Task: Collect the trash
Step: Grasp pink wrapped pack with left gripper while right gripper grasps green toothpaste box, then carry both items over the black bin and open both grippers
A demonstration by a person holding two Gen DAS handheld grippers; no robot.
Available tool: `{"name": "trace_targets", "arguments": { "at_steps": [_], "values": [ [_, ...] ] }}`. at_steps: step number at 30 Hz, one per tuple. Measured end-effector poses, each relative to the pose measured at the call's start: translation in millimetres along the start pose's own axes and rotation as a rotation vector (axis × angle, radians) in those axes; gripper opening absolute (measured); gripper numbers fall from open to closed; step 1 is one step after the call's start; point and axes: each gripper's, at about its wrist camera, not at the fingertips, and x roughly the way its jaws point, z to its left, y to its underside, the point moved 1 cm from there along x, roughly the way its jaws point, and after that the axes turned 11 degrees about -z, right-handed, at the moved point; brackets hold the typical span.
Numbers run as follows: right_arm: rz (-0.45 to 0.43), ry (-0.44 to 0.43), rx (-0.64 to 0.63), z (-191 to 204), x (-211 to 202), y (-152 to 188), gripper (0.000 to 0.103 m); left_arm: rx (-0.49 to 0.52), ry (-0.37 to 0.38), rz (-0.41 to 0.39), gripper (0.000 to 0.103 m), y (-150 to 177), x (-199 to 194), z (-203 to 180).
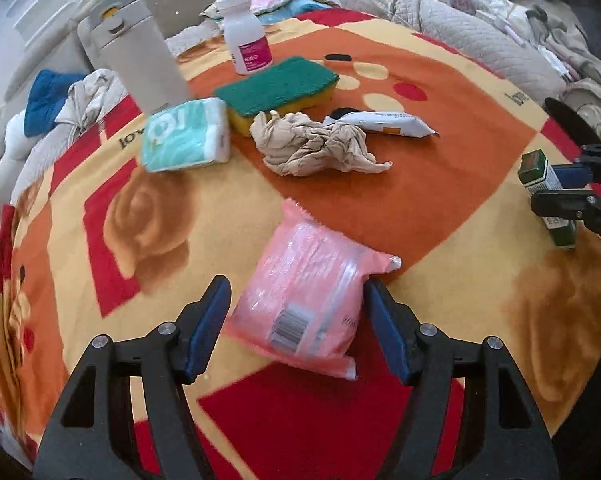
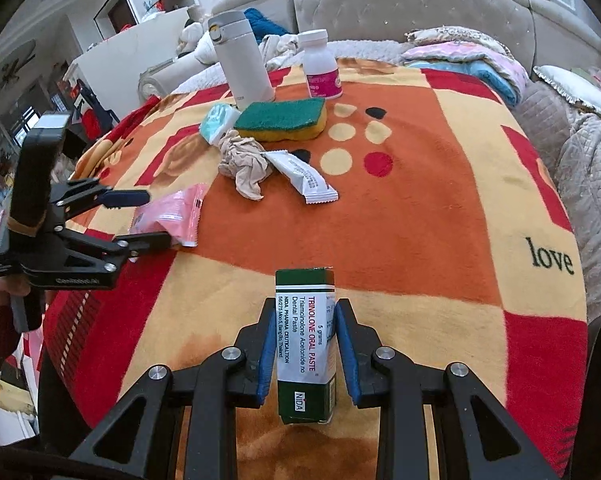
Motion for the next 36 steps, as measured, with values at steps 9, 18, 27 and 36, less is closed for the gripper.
{"name": "trace_targets", "arguments": {
  "at_steps": [9,18,27,36],
  "values": [
    [-0.028,-0.005,0.015,-5,-11,0,0.027,-0.131,0.018,-0.063,0.055,-5,-16,-14],
    [-0.07,0.03,0.054,-26,-43,5,0.027,-0.154,0.049,-0.112,0.055,-26,-30,-74],
    [-0.053,-0.018,0.085,-22,-35,7,0.032,-0.199,0.008,-0.097,0.055,-23,-31,-77],
    [-0.004,0.002,0.049,-9,-2,13,0.025,-0.234,-0.013,-0.085,0.055,-14,-34,-67]
  ]
}}
